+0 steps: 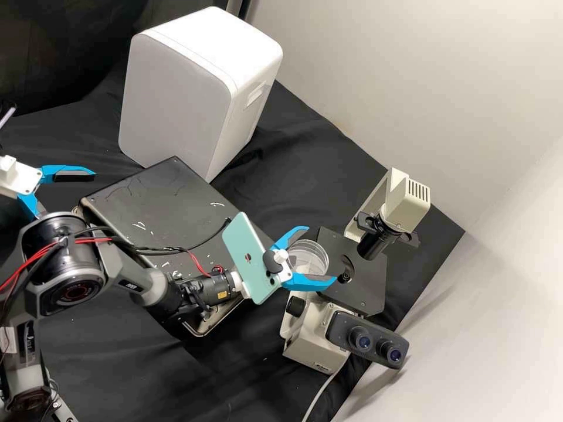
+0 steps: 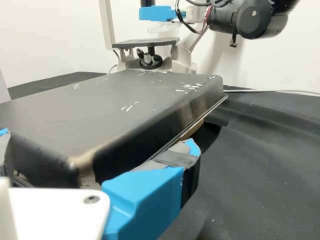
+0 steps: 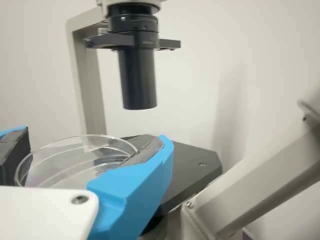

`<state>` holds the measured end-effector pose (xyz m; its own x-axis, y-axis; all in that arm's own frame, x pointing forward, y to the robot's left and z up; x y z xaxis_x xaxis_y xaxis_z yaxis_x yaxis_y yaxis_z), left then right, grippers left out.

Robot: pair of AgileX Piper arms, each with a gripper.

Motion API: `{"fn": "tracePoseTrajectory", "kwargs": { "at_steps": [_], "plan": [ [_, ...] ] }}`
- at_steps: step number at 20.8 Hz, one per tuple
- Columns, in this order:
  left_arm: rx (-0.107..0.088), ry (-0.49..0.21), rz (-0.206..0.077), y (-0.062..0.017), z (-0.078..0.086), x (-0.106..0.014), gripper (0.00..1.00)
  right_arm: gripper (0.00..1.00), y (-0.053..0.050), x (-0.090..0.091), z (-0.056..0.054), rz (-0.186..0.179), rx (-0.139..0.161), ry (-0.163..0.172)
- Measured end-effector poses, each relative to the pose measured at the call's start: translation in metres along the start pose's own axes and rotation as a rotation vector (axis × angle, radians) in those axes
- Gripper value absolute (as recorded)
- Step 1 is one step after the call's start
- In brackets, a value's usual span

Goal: Place the petri dish on the microscope

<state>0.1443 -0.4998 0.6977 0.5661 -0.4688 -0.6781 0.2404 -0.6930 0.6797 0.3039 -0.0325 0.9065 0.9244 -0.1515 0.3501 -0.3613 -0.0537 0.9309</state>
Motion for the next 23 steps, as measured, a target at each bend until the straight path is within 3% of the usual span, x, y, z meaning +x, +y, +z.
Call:
{"fn": "tracePoseTrajectory", "kwargs": {
  "at_steps": [6, 9, 12, 14, 17, 23],
  "plan": [
    [0.003, 0.006, 0.002, -0.0001, 0.000, 0.000, 1.00, 0.00, 0.000, 0.011, 0.008, 0.001, -0.019, -0.036],
    [0.002, 0.007, 0.002, 0.0000, 0.000, 0.000, 1.00, 0.00, -0.006, 0.016, 0.016, -0.013, -0.034, -0.058],
    [0.002, 0.007, 0.002, 0.0000, 0.000, 0.000, 1.00, 0.00, -0.016, 0.022, 0.024, -0.032, -0.032, -0.108],
    [0.002, 0.008, 0.002, 0.0000, 0.000, 0.000, 1.00, 0.00, -0.021, 0.028, 0.027, -0.036, -0.048, -0.114],
    [0.000, 0.009, 0.003, 0.0000, 0.000, 0.001, 1.00, 0.00, -0.028, 0.037, 0.030, -0.037, -0.050, -0.119],
    [-0.008, 0.022, 0.003, -0.0004, -0.002, 0.003, 1.00, 0.00, -0.031, 0.048, 0.034, -0.024, -0.069, -0.124]
  ]
}}
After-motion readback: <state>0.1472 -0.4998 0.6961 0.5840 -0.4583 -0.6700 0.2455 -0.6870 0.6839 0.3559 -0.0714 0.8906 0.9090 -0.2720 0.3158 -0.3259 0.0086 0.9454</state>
